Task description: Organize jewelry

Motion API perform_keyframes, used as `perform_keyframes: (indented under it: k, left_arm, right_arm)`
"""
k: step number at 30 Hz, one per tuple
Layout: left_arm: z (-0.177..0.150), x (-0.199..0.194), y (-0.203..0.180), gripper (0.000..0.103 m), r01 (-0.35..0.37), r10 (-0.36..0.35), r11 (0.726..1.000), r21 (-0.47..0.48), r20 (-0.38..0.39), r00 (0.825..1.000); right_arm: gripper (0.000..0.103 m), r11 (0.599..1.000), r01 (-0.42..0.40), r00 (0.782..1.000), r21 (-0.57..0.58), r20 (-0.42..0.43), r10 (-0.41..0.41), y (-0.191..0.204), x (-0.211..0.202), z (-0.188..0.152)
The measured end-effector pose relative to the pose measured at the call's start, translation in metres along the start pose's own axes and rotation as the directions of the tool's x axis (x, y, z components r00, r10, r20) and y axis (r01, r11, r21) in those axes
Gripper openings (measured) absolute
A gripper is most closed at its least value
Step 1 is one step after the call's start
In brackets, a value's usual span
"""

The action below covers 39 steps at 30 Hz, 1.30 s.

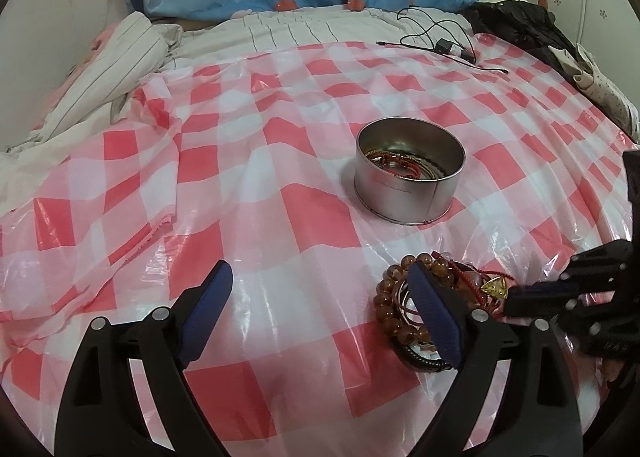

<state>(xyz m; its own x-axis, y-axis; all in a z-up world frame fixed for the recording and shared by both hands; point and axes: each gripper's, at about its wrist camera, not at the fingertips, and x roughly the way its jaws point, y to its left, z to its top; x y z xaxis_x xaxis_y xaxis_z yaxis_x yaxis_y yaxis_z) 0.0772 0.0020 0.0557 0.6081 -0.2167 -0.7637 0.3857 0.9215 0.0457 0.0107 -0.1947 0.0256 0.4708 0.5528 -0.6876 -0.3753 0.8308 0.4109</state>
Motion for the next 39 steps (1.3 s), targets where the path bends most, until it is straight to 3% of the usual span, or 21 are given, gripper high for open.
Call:
perform_keyframes:
  k: [8,10,13,15,16,19,22,24,28,31,36,39]
  left_arm:
    - [-0.002,0.003,-0.006,0.085,0.008,-0.007,0.999,0.051,-0.013,1.000]
    - [-0.004,0.004,-0.009,0.085,0.002,-0.001,0.998,0.064,-0.016,1.000]
    - [-0.003,0.004,-0.006,0.085,-0.008,0.009,0.998,0.056,-0.015,1.000]
    - [-0.003,0.003,-0.003,0.085,-0.011,0.012,0.999,0.042,-0.012,1.000]
    - [-0.003,0.003,-0.002,0.085,-0.011,0.011,0.999,0.037,-0.011,1.000]
    - [-0.003,0.003,-0.003,0.085,-0.009,0.009,0.999,0.039,-0.012,1.000]
    - [-0.002,0.003,-0.004,0.085,-0.008,0.009,0.999,0.052,-0.013,1.000]
    - [-0.002,0.002,-0.004,0.085,-0.010,0.011,0.999,0.049,-0.012,1.000]
    - [-0.002,-0.002,-0.005,0.085,0.025,-0.025,0.998,0.059,0.000,1.000]
    - [-0.003,-0.009,-0.023,0.085,0.082,-0.089,0.983,0.162,0.031,0.996]
    - [-0.017,-0.006,-0.073,0.085,0.104,-0.118,0.913,0.394,0.011,0.993]
    - [-0.019,0.001,-0.086,0.085,0.086,-0.100,0.898,0.432,0.010,0.995]
  right_arm:
    - [0.004,0.994,-0.058,0.985,0.087,0.167,0.042,-0.019,-0.037,0.013]
    - [0.004,0.993,-0.059,0.987,0.098,0.155,0.043,-0.022,-0.036,0.014]
    - [0.006,0.992,-0.073,0.996,0.104,0.067,0.066,-0.020,-0.020,0.011]
    - [0.052,0.993,-0.068,0.998,0.099,0.006,0.068,-0.015,-0.007,0.006]
    - [0.055,0.996,-0.050,0.999,0.074,-0.008,0.050,-0.010,-0.003,0.004]
    - [0.053,0.998,-0.043,0.999,0.050,-0.025,0.045,-0.005,0.005,0.001]
    - [0.014,0.999,-0.027,0.997,0.035,-0.074,0.030,-0.004,0.018,-0.003]
    - [0.003,0.999,-0.042,0.997,0.022,-0.067,0.044,-0.001,0.014,-0.003]
    - [0.003,0.985,-0.148,0.988,0.091,0.054,0.144,-0.015,-0.016,0.005]
    - [0.003,0.970,-0.200,0.973,0.140,0.142,0.180,-0.029,-0.036,0.010]
    - [0.003,0.962,-0.222,0.963,0.160,0.194,0.190,-0.033,-0.046,0.014]
    - [0.003,0.965,-0.207,0.965,0.161,0.198,0.174,-0.031,-0.048,0.017]
